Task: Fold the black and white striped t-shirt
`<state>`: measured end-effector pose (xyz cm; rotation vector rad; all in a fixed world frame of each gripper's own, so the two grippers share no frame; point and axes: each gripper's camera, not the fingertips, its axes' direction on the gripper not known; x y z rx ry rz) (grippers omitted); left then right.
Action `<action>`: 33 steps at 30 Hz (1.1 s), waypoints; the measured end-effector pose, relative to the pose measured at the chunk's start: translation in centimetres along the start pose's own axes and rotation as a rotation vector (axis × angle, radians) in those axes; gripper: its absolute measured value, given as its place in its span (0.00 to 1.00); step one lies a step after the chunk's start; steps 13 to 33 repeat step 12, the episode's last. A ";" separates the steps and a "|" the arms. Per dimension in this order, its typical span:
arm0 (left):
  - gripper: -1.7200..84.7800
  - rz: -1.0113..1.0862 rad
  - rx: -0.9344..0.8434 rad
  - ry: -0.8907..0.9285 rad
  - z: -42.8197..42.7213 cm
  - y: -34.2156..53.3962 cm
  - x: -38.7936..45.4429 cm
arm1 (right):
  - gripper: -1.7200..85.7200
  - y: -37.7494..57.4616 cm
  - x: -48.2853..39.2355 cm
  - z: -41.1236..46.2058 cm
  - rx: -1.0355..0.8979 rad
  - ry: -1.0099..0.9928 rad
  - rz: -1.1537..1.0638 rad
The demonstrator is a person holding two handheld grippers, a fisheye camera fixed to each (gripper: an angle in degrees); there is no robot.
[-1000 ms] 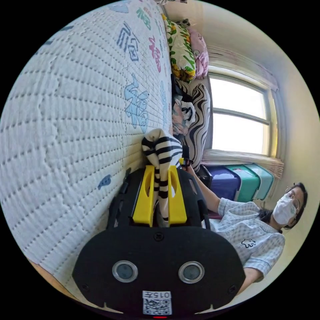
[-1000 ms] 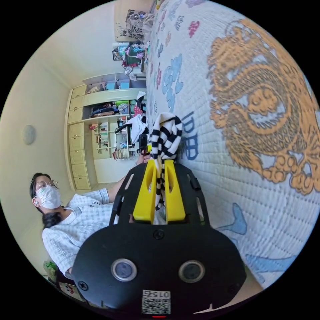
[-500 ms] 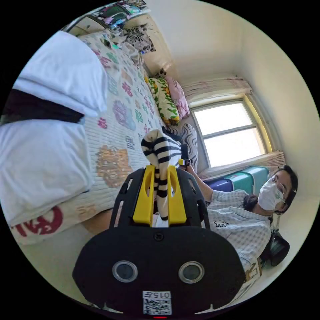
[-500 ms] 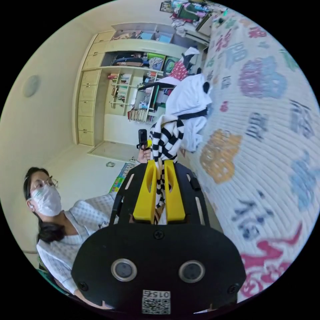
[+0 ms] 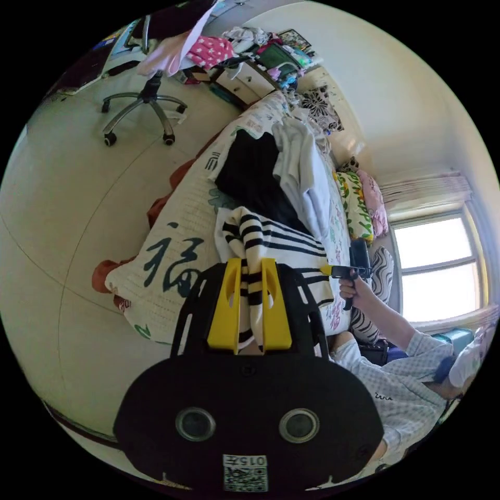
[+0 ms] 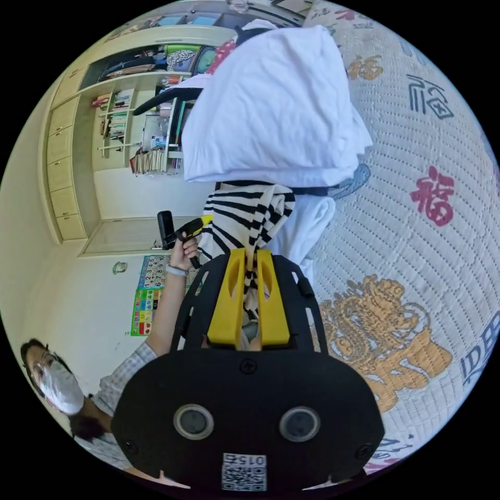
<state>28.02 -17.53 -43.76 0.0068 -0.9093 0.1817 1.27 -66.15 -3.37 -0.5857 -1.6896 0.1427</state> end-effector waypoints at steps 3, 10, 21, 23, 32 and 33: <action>0.09 0.020 0.072 0.030 -1.3 2.3 0.7 | 0.07 -0.8 -0.4 -0.5 -0.002 0.024 -0.037; 0.11 0.144 0.455 -0.118 -8.2 9.2 9.3 | 0.11 -2.7 -3.3 -5.9 0.231 0.213 -0.098; 0.13 0.194 0.460 -0.081 -7.8 9.8 12.0 | 0.12 -4.0 -3.9 -5.7 0.253 0.189 -0.068; 0.13 0.194 0.460 -0.081 -7.8 9.8 12.0 | 0.12 -4.0 -3.9 -5.7 0.253 0.189 -0.068; 0.13 0.194 0.460 -0.081 -7.8 9.8 12.0 | 0.12 -4.0 -3.9 -5.7 0.253 0.189 -0.068; 0.13 0.194 0.460 -0.081 -7.8 9.8 12.0 | 0.12 -4.0 -3.9 -5.7 0.253 0.189 -0.068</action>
